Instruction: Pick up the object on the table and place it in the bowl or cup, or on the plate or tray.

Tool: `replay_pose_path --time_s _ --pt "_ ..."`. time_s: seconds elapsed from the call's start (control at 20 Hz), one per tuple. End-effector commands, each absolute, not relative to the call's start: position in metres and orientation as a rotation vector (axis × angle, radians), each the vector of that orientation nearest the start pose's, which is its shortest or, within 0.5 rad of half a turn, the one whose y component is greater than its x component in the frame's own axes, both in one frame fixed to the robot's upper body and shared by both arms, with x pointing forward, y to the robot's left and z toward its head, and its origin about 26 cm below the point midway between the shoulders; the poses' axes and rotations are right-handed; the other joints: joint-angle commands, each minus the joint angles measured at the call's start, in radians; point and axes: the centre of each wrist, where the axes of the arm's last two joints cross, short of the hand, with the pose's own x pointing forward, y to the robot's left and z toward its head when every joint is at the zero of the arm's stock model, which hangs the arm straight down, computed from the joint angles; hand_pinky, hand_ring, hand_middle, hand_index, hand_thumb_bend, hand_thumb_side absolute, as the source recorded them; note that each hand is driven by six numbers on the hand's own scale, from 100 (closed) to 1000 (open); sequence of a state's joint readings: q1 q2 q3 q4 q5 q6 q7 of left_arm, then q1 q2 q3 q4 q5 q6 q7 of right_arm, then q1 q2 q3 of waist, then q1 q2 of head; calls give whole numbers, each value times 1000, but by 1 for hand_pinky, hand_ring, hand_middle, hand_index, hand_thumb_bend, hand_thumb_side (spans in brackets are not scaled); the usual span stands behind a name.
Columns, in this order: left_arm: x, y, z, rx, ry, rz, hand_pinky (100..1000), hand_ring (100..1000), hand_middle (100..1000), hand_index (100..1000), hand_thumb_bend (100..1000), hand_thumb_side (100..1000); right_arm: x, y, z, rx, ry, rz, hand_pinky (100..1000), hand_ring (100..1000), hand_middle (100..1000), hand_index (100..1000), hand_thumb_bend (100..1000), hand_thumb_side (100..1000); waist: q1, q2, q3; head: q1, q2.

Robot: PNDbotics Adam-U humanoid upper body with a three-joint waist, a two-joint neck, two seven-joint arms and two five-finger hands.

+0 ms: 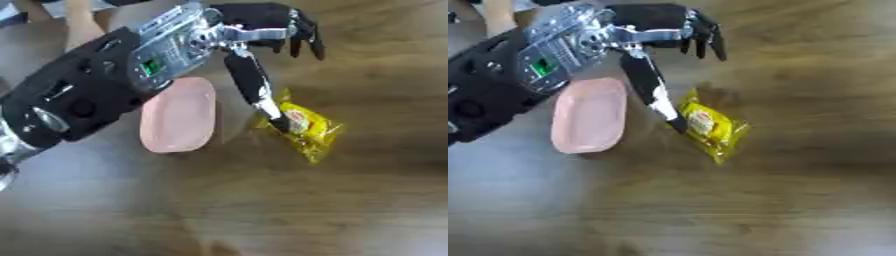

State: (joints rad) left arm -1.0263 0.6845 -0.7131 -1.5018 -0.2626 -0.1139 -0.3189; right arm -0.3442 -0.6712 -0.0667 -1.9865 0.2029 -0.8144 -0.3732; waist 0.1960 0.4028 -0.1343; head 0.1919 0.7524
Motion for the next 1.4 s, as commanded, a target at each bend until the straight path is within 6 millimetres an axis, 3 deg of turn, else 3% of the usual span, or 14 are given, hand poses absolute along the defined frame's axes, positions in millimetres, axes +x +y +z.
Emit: replay_pose_path --time_s 0.05,0.3,0.95,1.4 --pt "397 171 255 -579 2545 2523 519 642 728 795 797 547 292 -320 272 421 2868 -600 408 534 674 664 100 1000 -8 -14 -2 -2 9" --pt "400 165 242 -538 2574 2509 511 633 720 788 769 539 292 -320 274 416 2861 -594 412 537 677 662 100 1000 -10 -12 -2 1 12" --pt "403 119 219 -473 2646 2377 485 613 698 768 681 517 292 -320 275 424 2858 -590 411 535 676 663 100 1000 -3 -11 -16 11 4" --pt "406 129 209 -474 2571 2450 498 623 704 774 705 510 292 -321 277 437 2864 -587 409 534 674 672 100 1000 10 -7 -17 4 17"
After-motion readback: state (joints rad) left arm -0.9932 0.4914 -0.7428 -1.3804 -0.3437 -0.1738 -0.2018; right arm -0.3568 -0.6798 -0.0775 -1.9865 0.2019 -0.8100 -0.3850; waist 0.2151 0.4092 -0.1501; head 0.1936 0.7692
